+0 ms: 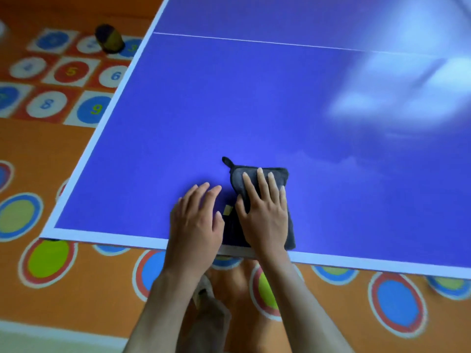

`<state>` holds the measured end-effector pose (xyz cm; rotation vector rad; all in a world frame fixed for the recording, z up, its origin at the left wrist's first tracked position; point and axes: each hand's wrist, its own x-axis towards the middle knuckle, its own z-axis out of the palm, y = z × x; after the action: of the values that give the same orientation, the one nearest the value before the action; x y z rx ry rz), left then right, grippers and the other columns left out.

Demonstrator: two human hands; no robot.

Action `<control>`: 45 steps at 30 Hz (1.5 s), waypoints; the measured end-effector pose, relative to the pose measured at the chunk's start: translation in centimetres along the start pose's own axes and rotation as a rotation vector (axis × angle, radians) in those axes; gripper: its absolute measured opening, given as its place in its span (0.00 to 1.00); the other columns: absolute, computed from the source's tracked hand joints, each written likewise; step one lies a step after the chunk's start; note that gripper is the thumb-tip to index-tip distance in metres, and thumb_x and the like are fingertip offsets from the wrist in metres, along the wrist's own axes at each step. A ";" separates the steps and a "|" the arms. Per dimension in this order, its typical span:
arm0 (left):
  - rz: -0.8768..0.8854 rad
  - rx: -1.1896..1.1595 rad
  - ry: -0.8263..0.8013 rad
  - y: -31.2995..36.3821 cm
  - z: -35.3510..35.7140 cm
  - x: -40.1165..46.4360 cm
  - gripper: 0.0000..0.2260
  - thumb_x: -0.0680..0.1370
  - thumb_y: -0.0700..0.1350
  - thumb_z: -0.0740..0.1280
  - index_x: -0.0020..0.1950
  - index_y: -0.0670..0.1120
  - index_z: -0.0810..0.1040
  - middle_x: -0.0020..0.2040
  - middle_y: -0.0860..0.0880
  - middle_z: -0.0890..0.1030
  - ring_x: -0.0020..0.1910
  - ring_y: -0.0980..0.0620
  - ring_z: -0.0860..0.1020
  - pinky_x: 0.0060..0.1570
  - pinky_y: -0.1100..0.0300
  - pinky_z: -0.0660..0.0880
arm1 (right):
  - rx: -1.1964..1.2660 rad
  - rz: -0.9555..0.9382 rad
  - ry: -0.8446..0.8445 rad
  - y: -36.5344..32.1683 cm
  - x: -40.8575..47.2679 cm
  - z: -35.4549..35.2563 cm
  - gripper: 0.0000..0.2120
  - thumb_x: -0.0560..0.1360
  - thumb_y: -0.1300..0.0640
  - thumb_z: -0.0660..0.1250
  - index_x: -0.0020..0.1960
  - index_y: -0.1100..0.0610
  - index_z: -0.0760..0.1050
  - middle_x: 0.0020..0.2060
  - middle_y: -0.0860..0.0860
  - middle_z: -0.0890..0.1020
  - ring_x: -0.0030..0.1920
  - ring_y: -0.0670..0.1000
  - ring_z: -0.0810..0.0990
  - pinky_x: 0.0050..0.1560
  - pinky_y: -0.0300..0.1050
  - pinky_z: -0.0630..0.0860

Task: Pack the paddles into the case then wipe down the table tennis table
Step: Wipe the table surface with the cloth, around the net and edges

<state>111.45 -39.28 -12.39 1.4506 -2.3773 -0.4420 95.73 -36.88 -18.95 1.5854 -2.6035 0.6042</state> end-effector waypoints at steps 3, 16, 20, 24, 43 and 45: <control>-0.043 -0.029 0.023 1.0 0.0 -1.4 0.21 0.81 0.44 0.64 0.75 0.46 0.73 0.74 0.45 0.74 0.74 0.42 0.71 0.69 0.41 0.71 | -0.025 0.008 -0.007 1.1 -4.5 -1.5 0.28 0.80 0.43 0.62 0.79 0.45 0.69 0.80 0.51 0.68 0.81 0.56 0.64 0.80 0.60 0.62; -0.044 -0.131 0.134 3.4 3.1 4.1 0.17 0.81 0.41 0.62 0.69 0.48 0.80 0.70 0.48 0.78 0.74 0.46 0.72 0.69 0.44 0.71 | -0.066 0.072 0.056 4.5 6.9 0.7 0.28 0.79 0.42 0.62 0.78 0.43 0.71 0.80 0.50 0.67 0.81 0.55 0.63 0.80 0.61 0.59; 0.028 -0.122 0.097 3.2 4.6 7.6 0.18 0.79 0.39 0.64 0.68 0.47 0.81 0.70 0.47 0.78 0.73 0.45 0.73 0.69 0.42 0.71 | -0.084 0.099 0.031 6.1 14.5 2.2 0.28 0.80 0.41 0.58 0.79 0.42 0.68 0.81 0.49 0.66 0.82 0.55 0.61 0.81 0.61 0.57; 0.036 -0.118 0.075 2.6 5.6 10.6 0.17 0.79 0.39 0.64 0.67 0.47 0.81 0.70 0.48 0.78 0.73 0.46 0.72 0.69 0.42 0.71 | -0.087 0.068 0.030 7.7 21.4 3.1 0.28 0.80 0.41 0.56 0.80 0.42 0.68 0.81 0.50 0.66 0.81 0.56 0.62 0.81 0.60 0.57; 0.041 -0.041 0.081 8.4 7.2 3.7 0.15 0.80 0.39 0.63 0.64 0.46 0.82 0.66 0.46 0.80 0.70 0.44 0.75 0.68 0.47 0.71 | -0.002 -0.015 0.035 11.0 12.0 0.0 0.26 0.80 0.43 0.59 0.78 0.45 0.72 0.79 0.52 0.69 0.81 0.56 0.64 0.81 0.59 0.58; 0.014 -0.050 0.072 9.8 7.0 1.8 0.15 0.80 0.40 0.63 0.64 0.46 0.82 0.66 0.46 0.80 0.70 0.44 0.75 0.67 0.47 0.72 | -0.001 -0.010 0.015 11.2 7.6 -1.3 0.27 0.80 0.43 0.60 0.78 0.45 0.71 0.80 0.52 0.69 0.81 0.56 0.63 0.81 0.58 0.57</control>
<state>99.94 -35.92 -14.43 1.4034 -2.3023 -0.4350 82.19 -38.37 -19.49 1.5870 -2.5832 0.6113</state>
